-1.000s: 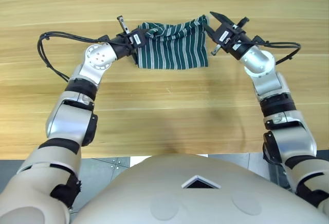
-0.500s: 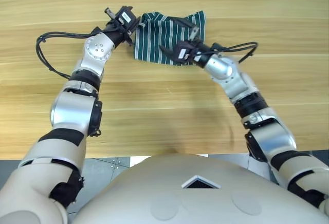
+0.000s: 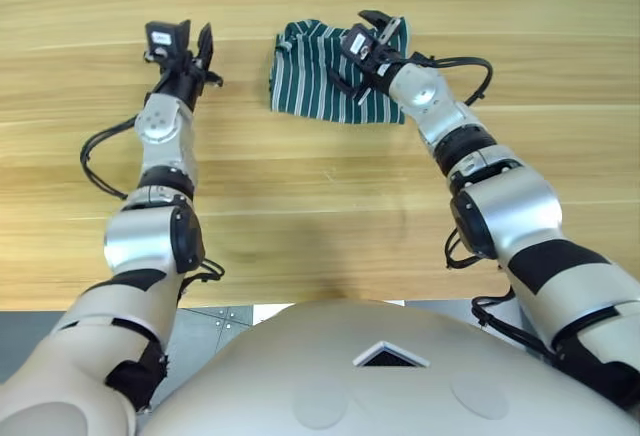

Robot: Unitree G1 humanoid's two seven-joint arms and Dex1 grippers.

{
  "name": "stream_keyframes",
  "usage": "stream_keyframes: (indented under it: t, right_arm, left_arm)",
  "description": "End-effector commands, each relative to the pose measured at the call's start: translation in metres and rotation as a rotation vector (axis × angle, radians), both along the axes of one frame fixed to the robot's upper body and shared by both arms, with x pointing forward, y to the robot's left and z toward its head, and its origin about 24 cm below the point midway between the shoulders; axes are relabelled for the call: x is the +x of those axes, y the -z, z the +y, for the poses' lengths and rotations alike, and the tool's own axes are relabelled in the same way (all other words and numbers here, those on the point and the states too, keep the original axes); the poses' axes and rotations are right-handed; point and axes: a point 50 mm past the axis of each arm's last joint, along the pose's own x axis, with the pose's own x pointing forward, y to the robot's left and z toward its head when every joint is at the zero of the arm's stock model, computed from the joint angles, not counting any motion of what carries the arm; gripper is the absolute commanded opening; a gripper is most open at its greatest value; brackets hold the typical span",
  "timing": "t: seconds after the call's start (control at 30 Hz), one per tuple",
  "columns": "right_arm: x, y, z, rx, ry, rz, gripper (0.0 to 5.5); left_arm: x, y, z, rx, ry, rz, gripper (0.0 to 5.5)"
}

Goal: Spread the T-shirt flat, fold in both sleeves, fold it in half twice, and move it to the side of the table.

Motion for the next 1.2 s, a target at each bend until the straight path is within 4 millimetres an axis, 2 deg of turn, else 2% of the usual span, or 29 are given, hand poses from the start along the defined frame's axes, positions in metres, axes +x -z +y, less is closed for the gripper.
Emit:
stream_keyframes:
  t: [0.03,0.17,0.3,0.4,0.47,0.53,0.63,0.77,0.83,0.87,0.93,1.0,1.07,1.13,1.2]
  right_arm:
    - [-0.006,0.024,-0.046,0.039,0.246,0.180,5.22]
    - [-0.010,0.033,-0.081,0.226,0.548,0.296,5.22]
    - [-0.024,0.037,-0.144,0.360,0.947,0.323,5.22]
    - [-0.058,0.047,-0.207,0.362,1.276,0.320,5.22]
    - [-0.086,0.054,-0.240,0.340,1.442,0.316,5.22]
    - [-0.110,0.059,-0.263,0.312,1.557,0.313,5.22]
    - [-0.135,0.063,-0.282,0.265,1.637,0.318,5.22]
    - [-0.146,0.064,-0.291,0.232,1.666,0.292,5.22]
    - [-0.133,0.046,-0.298,0.241,1.644,0.137,5.22]
    - [-0.120,0.033,-0.298,0.224,1.590,0.038,5.22]
    - [-0.080,0.000,-0.279,0.199,1.395,-0.216,5.22]
    - [-0.037,-0.031,-0.227,0.230,1.110,-0.467,5.22]
    - [-0.010,-0.039,-0.135,0.282,0.752,-0.555,5.22]
    - [-0.007,-0.029,-0.057,0.306,0.524,-0.501,5.23]
    - [-0.013,-0.014,-0.001,0.279,0.395,-0.410,5.23]
  left_arm:
    - [-0.026,0.001,0.029,-0.109,-0.111,-0.073,1.69]
    - [-0.050,0.013,0.031,-0.168,-0.134,-0.074,1.69]
    - [-0.072,0.026,0.037,-0.256,-0.201,-0.055,1.69]
    - [-0.087,0.032,0.038,-0.324,-0.236,-0.053,1.69]
    - [-0.096,0.034,0.036,-0.346,-0.246,-0.064,1.69]
    - [-0.103,0.034,0.035,-0.361,-0.257,-0.072,1.69]
    - [-0.112,0.034,0.034,-0.374,-0.275,-0.072,1.69]
    - [-0.107,0.032,0.026,-0.321,-0.233,-0.065,1.69]
    - [-0.104,0.030,0.020,-0.264,-0.203,-0.065,1.69]
    - [-0.102,0.028,0.017,-0.209,-0.196,-0.070,1.69]
    - [-0.095,0.020,0.009,-0.075,-0.192,-0.107,1.69]
    - [-0.085,0.013,-0.005,0.017,-0.192,-0.150,1.69]
    - [-0.073,0.006,-0.026,0.088,-0.166,-0.203,1.69]
    - [-0.060,0.000,-0.042,0.120,-0.128,-0.229,1.93]
    - [-0.048,-0.004,-0.053,0.150,-0.116,-0.229,2.26]
